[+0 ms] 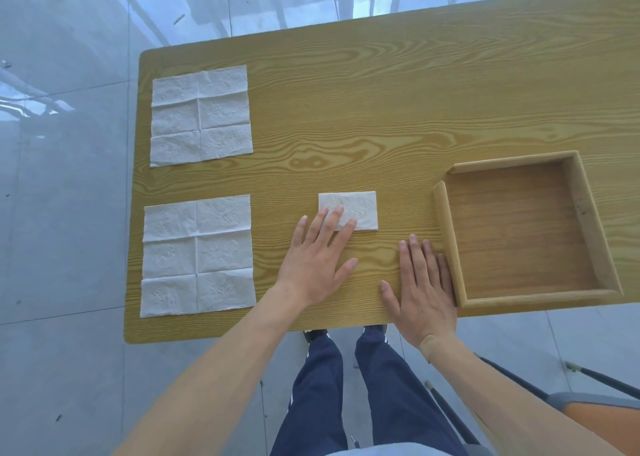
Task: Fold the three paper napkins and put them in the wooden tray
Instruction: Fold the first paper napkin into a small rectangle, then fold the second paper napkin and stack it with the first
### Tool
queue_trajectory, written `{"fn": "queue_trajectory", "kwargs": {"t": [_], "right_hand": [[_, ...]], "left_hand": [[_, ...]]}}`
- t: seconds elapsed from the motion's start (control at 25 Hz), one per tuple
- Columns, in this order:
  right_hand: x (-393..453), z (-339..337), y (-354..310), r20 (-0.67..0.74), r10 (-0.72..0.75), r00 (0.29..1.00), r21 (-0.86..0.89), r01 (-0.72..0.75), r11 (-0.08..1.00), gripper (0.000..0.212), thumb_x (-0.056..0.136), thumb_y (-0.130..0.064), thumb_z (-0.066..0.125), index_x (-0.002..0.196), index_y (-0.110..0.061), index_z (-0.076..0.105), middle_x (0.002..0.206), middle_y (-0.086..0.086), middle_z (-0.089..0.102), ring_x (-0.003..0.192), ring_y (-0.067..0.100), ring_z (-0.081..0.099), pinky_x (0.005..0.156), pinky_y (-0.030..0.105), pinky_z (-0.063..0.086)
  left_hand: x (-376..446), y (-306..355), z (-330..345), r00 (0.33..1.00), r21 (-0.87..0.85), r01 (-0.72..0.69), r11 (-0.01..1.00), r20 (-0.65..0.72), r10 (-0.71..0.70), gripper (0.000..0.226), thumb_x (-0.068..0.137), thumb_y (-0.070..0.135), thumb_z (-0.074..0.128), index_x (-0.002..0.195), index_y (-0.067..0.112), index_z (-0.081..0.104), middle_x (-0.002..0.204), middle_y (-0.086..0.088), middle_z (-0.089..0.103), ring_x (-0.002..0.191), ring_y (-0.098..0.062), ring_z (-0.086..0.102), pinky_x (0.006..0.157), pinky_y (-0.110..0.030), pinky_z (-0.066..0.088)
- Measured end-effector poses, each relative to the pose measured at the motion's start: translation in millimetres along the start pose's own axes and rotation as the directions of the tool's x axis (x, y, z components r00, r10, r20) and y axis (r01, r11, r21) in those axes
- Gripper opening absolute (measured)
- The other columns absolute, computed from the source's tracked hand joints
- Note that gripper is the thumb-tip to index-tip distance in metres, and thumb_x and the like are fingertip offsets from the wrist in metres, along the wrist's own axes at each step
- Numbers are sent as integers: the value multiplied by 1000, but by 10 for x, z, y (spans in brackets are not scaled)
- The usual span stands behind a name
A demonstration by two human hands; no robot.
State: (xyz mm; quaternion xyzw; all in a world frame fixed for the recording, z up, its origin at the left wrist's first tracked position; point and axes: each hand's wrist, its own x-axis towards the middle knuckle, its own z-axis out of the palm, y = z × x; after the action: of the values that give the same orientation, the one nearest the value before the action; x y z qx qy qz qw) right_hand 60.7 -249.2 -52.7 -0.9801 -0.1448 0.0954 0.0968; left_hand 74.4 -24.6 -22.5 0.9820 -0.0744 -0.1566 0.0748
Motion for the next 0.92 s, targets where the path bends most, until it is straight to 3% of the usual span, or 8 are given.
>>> {"fn": "queue_trajectory", "kwargs": {"t": [0.08, 0.2, 0.32, 0.52, 0.68, 0.92], "right_hand": [[0, -48, -20, 13, 0, 1000, 37, -1, 999, 76, 96, -55, 28, 156, -9, 18, 166, 7, 14, 153, 25, 6, 124, 42, 2], [5, -198, -69, 40, -14, 999, 65, 11, 998, 74, 95, -57, 25, 153, -10, 30, 163, 8, 25, 152, 30, 16, 121, 47, 20], [4, -373, -162, 50, -150, 987, 46, 148, 988, 67, 95, -56, 29, 143, -14, 50, 153, 10, 44, 146, 32, 32, 119, 50, 27], [-3, -568, -501, 66, -340, 938, 98, 333, 938, 50, 93, -51, 52, 130, -18, 62, 132, 1, 63, 128, 26, 53, 107, 41, 42], [-51, -554, -914, 96, -472, 876, 85, 466, 881, 48, 91, -53, 57, 126, -21, 63, 126, -3, 66, 119, 24, 58, 104, 39, 44], [-174, -319, -1673, 68, -493, 867, 28, 492, 870, 49, 83, -56, 65, 118, -22, 67, 115, -5, 70, 108, 23, 63, 98, 39, 50]], "left_hand": [[-154, 59, -22, 999, -33, 16, 999, -37, -17, 63, 100, 53, 26, 155, 22, 20, 165, -7, 15, 152, -27, 12, 123, -50, 11], [-488, 138, -30, 993, -104, 88, 991, -67, -96, 56, 99, 50, 32, 147, 21, 38, 156, -8, 36, 145, -27, 32, 121, -47, 23], [-849, 137, -50, 976, -150, 196, 969, -70, -208, 56, 98, 51, 34, 144, 22, 44, 148, -5, 46, 136, -25, 43, 116, -43, 33], [-1366, -88, -137, 945, -155, 317, 935, -24, -325, 56, 97, 54, 39, 145, 25, 41, 150, 0, 42, 136, -21, 40, 114, -37, 32], [-1759, -453, -152, 928, -185, 354, 917, -55, -369, 53, 94, 52, 48, 139, 24, 48, 143, 1, 48, 132, -21, 43, 112, -36, 34], [-2270, -1218, -63, 937, -198, 315, 928, -91, -337, 52, 88, 47, 63, 133, 23, 56, 132, -1, 56, 122, -24, 53, 107, -39, 42]]}}
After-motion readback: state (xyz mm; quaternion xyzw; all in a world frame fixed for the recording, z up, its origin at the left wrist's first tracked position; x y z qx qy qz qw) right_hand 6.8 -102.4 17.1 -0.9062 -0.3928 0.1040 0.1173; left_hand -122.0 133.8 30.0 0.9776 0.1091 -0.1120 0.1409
